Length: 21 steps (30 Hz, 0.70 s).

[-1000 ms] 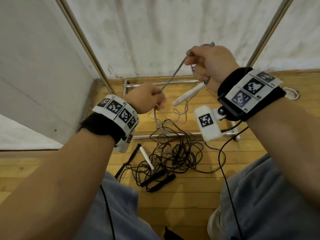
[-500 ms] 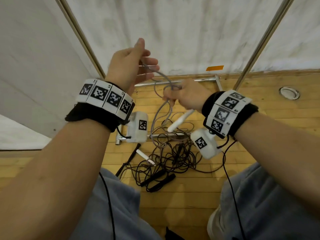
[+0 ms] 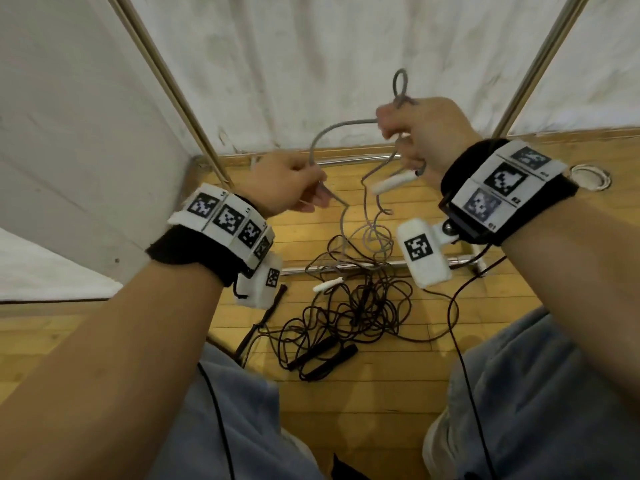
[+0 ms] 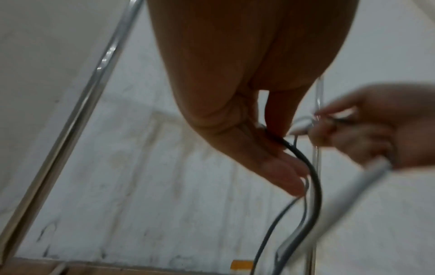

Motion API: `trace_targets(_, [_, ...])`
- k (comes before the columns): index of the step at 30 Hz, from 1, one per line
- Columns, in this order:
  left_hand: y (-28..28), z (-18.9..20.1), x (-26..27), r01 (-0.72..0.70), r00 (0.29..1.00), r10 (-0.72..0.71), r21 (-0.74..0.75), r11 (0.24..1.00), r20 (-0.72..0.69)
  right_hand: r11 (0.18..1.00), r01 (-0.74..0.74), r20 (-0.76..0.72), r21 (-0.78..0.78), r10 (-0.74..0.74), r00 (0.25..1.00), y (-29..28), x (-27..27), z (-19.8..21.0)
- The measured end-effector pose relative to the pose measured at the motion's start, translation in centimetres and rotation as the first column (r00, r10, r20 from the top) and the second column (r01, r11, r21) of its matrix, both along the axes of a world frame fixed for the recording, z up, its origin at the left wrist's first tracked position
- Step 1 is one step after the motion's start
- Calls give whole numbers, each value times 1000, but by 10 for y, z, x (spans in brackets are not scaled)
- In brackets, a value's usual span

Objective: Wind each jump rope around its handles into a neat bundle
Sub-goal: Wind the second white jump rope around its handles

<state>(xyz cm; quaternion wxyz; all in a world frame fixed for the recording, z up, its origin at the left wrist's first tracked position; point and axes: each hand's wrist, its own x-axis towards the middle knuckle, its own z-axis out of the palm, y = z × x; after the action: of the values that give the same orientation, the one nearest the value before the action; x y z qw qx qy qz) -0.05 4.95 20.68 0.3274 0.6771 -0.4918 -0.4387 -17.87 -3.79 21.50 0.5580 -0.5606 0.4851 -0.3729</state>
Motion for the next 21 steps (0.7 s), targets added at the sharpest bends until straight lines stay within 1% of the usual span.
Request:
trace_targets(1, [-1, 5, 2, -55, 997, 52, -55, 997, -54, 997, -79, -179, -5, 77, 981, 3, 1, -5])
trace_targets(2, [-1, 9, 3, -98, 991, 87, -101, 990, -105, 986, -168, -314, 5, 161, 935, 7, 1, -11])
trace_targets(4, [-1, 16, 3, -150, 973, 116, -164, 975, -199, 942, -334, -439, 28, 312, 843, 22, 6, -21])
trace_targets(5, [-1, 19, 3, -161, 964, 115, -183, 970, -240, 918, -396, -477, 21, 357, 803, 30, 7, -25])
trace_targets(6, [-1, 22, 1, -167, 956, 109, -197, 966, -274, 902, -432, -501, 2, 375, 780, 37, 9, -28])
trace_targets(7, [-2, 24, 0, -171, 947, 102, -210, 963, -304, 893, -450, -510, -26, 375, 774, 42, 10, -30])
trace_targets(9, [-3, 26, 1, -191, 929, 100, -229, 954, -357, 891, -445, -505, -93, 343, 792, 46, 11, -31])
trace_targets(11, [-4, 24, 4, -195, 924, 103, -221, 956, -368, 913, -378, -464, -151, 272, 843, 44, 12, -28])
trace_targets(12, [-4, 23, 5, -162, 938, 90, -193, 968, -335, 927, -330, -411, -176, 235, 881, 43, 12, -26])
trace_targets(13, [-3, 19, 5, -94, 964, 51, -154, 984, -262, 941, -281, -345, -191, 204, 916, 40, 12, -24])
trace_targets(14, [-2, 15, 4, 8, 990, -22, -103, 995, -142, 951, -238, -286, -195, 177, 942, 37, 11, -21])
trace_targets(15, [-1, 10, 3, 124, 992, -123, -48, 991, 14, 962, -198, -239, -190, 150, 959, 34, 10, -18])
trace_targets(16, [0, 5, 2, 235, 961, -234, 11, 972, 150, 971, -161, -197, -177, 125, 972, 31, 9, -16])
trace_targets(17, [0, 0, -1, 321, 915, -327, 64, 945, 236, 979, -129, -150, -156, 105, 983, 27, 8, -13])
trace_targets(18, [2, -4, -4, 365, 881, -379, 101, 925, 285, 986, -102, -92, -129, 91, 992, 24, 7, -9])
trace_targets(19, [3, -6, -7, 373, 863, -388, 110, 921, 324, 991, -82, -37, -101, 78, 996, 22, 5, -6])
trace_targets(20, [4, -8, -8, 351, 863, -361, 94, 931, 353, 995, -63, 10, -80, 64, 998, 20, 3, -4])
trace_targets(21, [3, -9, -9, 305, 885, -305, 57, 951, 351, 997, -47, 49, -60, 50, 998, 19, 1, -2])
